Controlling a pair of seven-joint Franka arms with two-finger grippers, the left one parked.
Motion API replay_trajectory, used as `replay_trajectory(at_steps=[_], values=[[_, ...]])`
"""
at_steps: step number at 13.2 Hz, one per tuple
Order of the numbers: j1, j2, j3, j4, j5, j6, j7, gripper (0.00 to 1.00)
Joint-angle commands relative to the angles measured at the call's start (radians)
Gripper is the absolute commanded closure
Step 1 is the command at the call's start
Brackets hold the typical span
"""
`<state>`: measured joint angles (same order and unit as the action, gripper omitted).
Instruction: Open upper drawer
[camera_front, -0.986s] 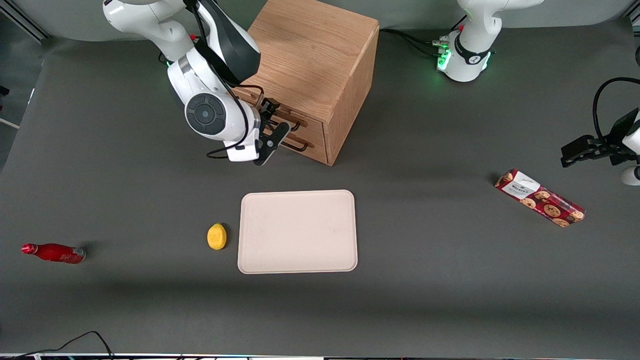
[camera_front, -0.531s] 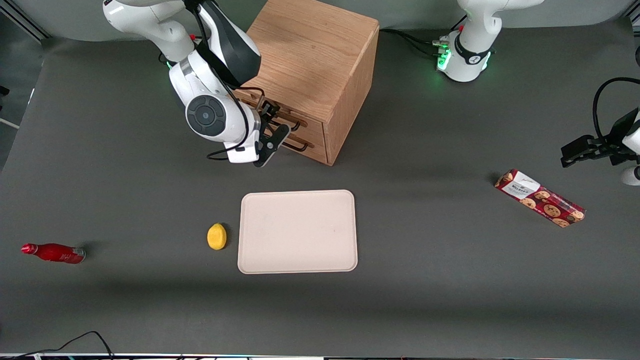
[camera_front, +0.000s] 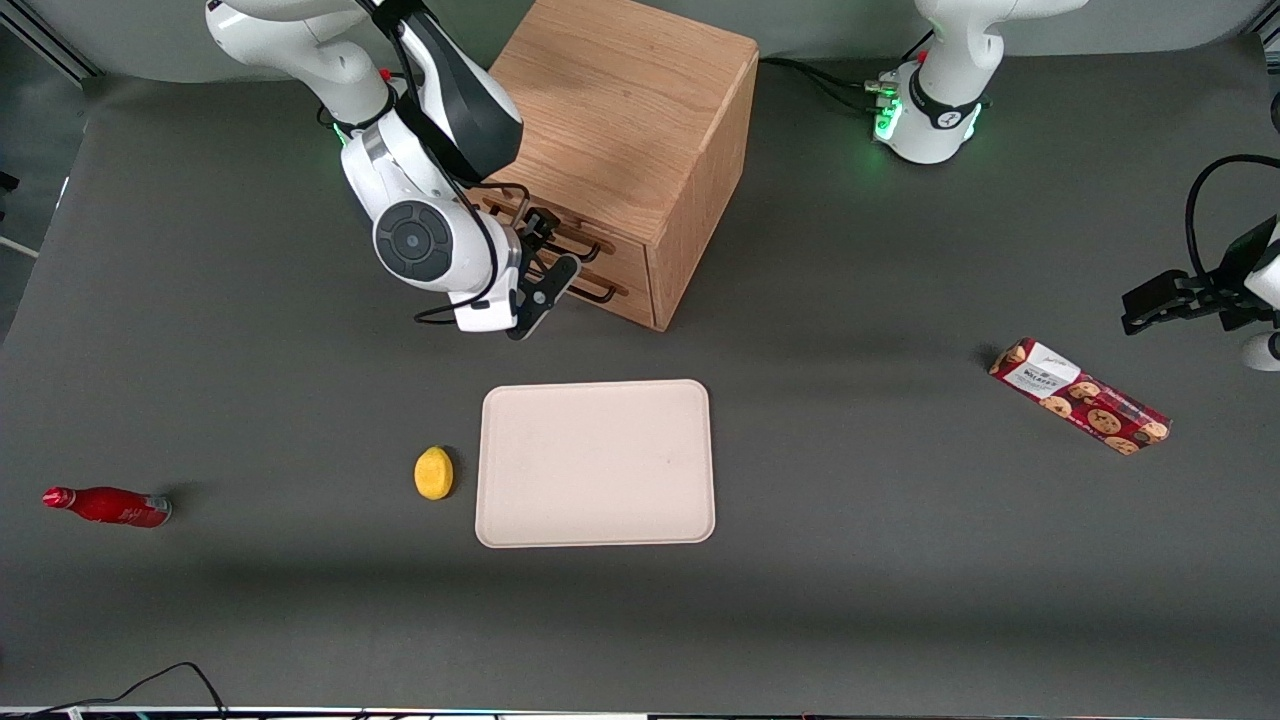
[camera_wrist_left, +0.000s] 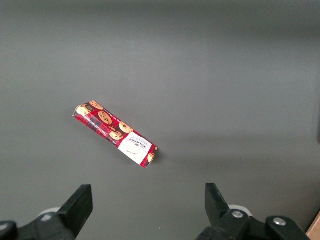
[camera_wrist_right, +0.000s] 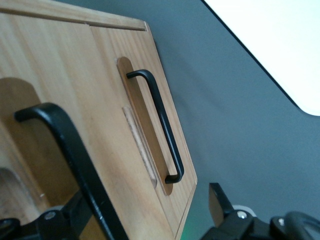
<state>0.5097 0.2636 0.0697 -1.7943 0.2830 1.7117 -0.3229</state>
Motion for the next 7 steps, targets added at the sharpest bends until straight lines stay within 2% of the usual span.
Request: replay_trajectory(at_steps=[1, 7], values=[[-0.003, 0.017, -0.001, -0.004, 0.005, 0.023, -0.025, 0.00], [-0.003, 0.016, -0.004, -0.008, 0.001, 0.023, -0.025, 0.00]])
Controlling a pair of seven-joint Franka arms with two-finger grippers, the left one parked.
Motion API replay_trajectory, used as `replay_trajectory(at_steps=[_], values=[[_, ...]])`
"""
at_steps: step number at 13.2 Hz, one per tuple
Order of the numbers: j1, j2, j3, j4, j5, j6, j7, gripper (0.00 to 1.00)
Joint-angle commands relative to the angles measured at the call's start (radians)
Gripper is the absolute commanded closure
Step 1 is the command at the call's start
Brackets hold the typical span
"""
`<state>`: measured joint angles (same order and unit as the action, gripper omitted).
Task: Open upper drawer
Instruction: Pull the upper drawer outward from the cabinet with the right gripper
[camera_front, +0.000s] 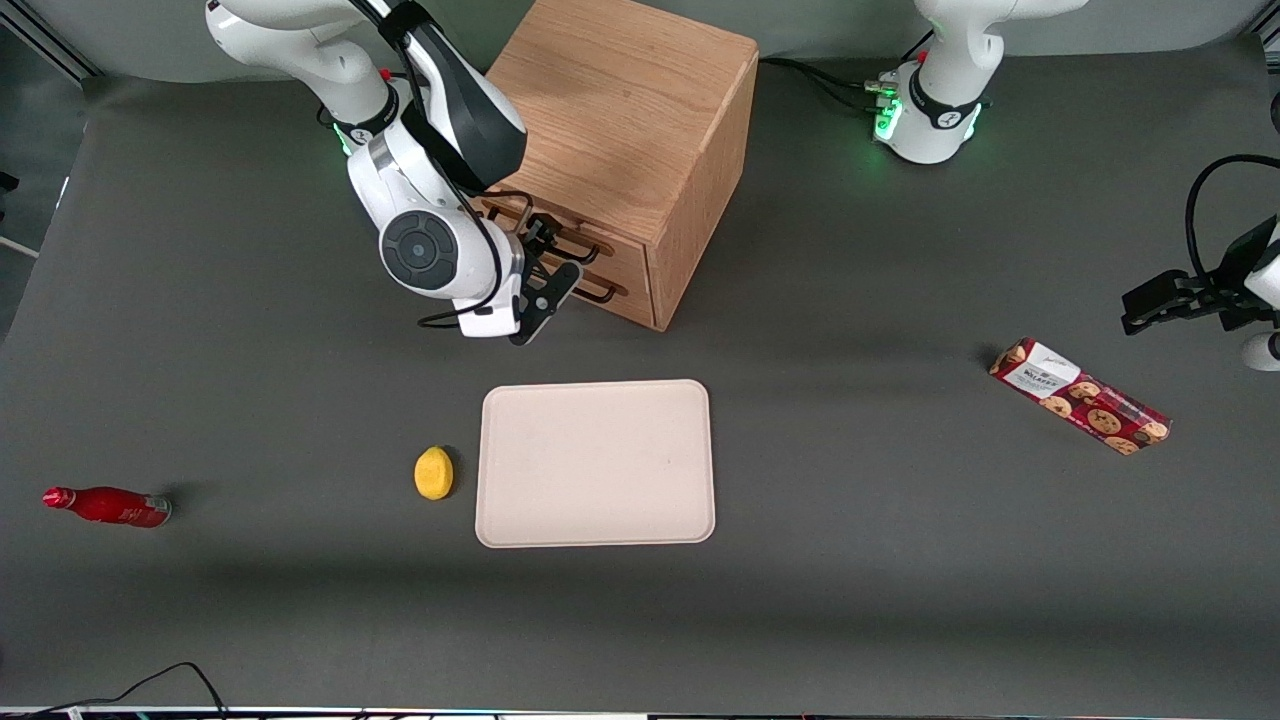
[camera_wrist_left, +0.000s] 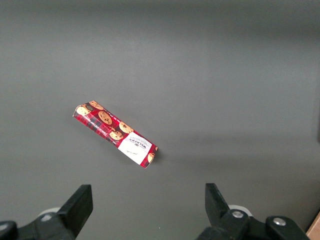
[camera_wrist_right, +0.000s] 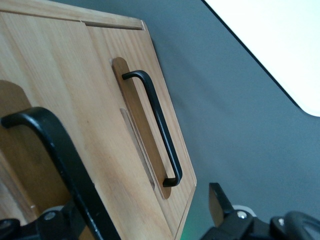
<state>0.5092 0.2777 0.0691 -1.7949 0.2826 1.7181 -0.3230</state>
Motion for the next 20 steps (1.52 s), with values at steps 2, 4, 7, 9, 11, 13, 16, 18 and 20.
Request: replay_trajectory(at_steps=[2, 4, 7, 9, 11, 13, 16, 18, 20], values=[[-0.005, 0.003, -0.006, -0.006, -0.003, 0.018, -0.025, 0.00], [-0.009, 0.003, -0.008, -0.001, -0.025, 0.026, -0.025, 0.00], [-0.017, 0.005, -0.012, 0.014, -0.025, 0.028, -0.059, 0.00], [-0.026, 0.006, -0.021, 0.020, -0.025, 0.028, -0.074, 0.00], [-0.028, 0.006, -0.028, 0.026, -0.026, 0.028, -0.083, 0.00], [-0.029, 0.012, -0.046, 0.038, -0.026, 0.028, -0.099, 0.00], [-0.029, 0.028, -0.054, 0.061, -0.026, 0.028, -0.119, 0.00], [-0.029, 0.043, -0.077, 0.081, -0.028, 0.028, -0.149, 0.00], [-0.037, 0.055, -0.078, 0.095, -0.028, 0.028, -0.156, 0.00]])
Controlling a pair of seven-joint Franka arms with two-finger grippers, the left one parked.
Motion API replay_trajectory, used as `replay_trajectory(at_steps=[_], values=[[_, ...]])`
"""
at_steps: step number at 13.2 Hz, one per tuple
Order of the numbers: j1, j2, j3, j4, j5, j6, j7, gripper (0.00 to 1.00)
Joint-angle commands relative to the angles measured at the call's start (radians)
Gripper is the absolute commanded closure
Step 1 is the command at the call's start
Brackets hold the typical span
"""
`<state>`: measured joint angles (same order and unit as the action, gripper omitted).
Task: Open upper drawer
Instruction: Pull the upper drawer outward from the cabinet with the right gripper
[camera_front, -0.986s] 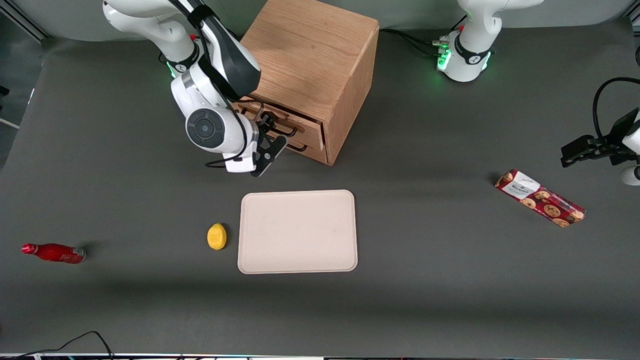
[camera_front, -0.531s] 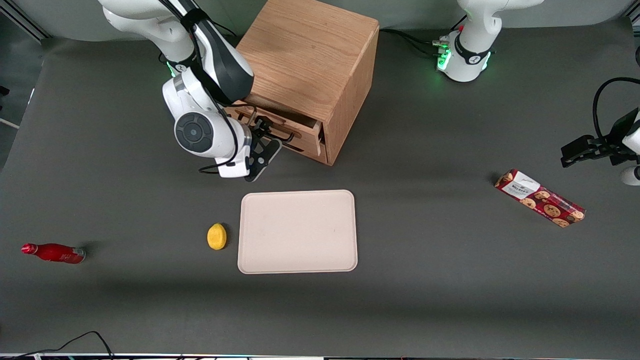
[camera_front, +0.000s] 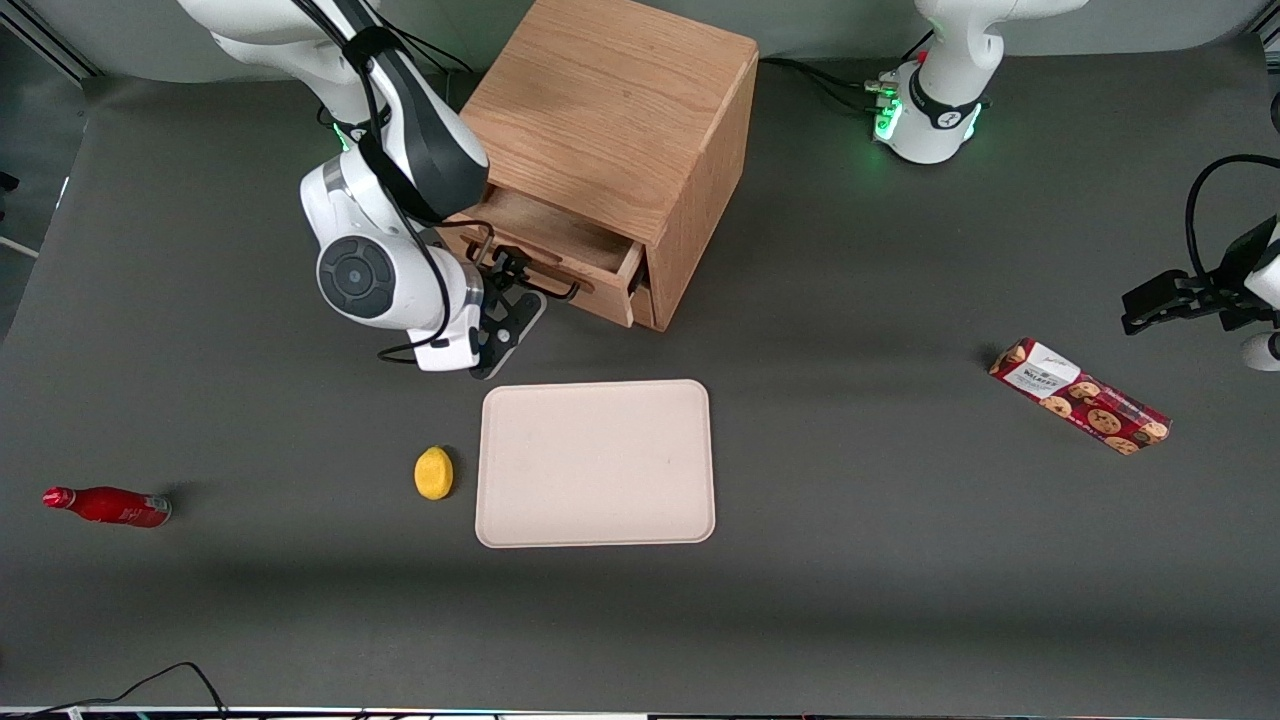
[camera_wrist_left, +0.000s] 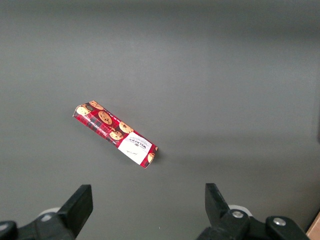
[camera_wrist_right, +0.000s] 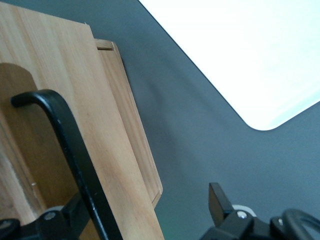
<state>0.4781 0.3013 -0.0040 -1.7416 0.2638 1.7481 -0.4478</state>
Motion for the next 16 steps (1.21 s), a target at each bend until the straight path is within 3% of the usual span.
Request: replay_trajectory(at_steps=[1, 16], values=[[-0.010, 0.036, -0.004, 0.048, -0.011, -0.002, -0.032, 0.00], [-0.062, 0.071, -0.007, 0.117, -0.048, -0.002, -0.091, 0.00]])
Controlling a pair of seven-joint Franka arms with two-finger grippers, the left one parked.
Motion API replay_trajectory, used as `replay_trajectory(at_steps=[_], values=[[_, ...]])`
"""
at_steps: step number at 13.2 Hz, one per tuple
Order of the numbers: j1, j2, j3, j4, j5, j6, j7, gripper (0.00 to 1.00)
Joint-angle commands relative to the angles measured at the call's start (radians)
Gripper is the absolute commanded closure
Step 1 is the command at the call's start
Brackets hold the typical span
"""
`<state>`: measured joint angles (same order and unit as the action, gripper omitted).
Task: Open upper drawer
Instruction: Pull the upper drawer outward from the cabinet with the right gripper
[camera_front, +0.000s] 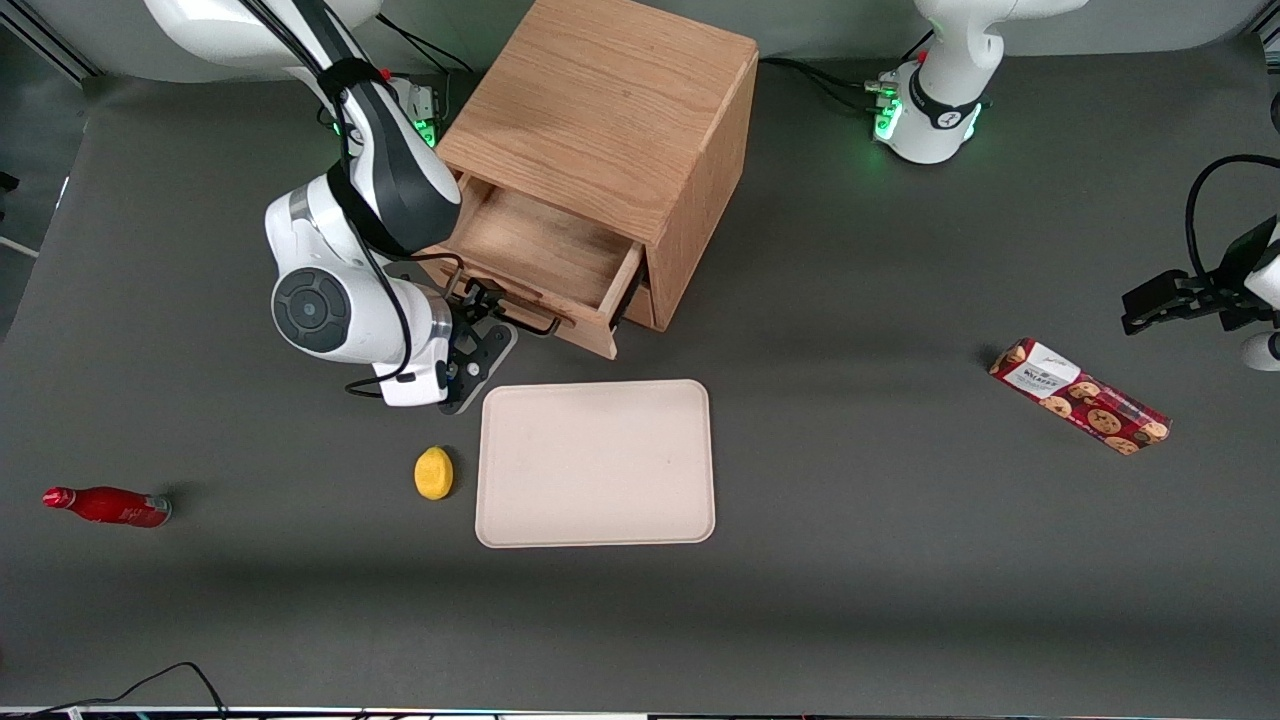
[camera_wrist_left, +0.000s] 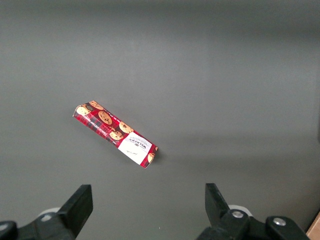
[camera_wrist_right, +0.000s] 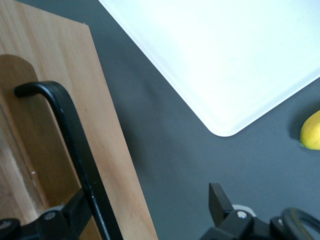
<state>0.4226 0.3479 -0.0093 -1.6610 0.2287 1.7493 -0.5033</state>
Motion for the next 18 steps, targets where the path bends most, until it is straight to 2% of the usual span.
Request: replay_trajectory(at_steps=[1, 10, 18], values=[[-0.008, 0.031, 0.000, 0.041, -0.012, -0.004, -0.046, 0.00], [-0.039, 0.057, 0.000, 0.078, -0.063, -0.002, -0.075, 0.00], [-0.071, 0.075, 0.003, 0.115, -0.063, -0.002, -0.100, 0.00]])
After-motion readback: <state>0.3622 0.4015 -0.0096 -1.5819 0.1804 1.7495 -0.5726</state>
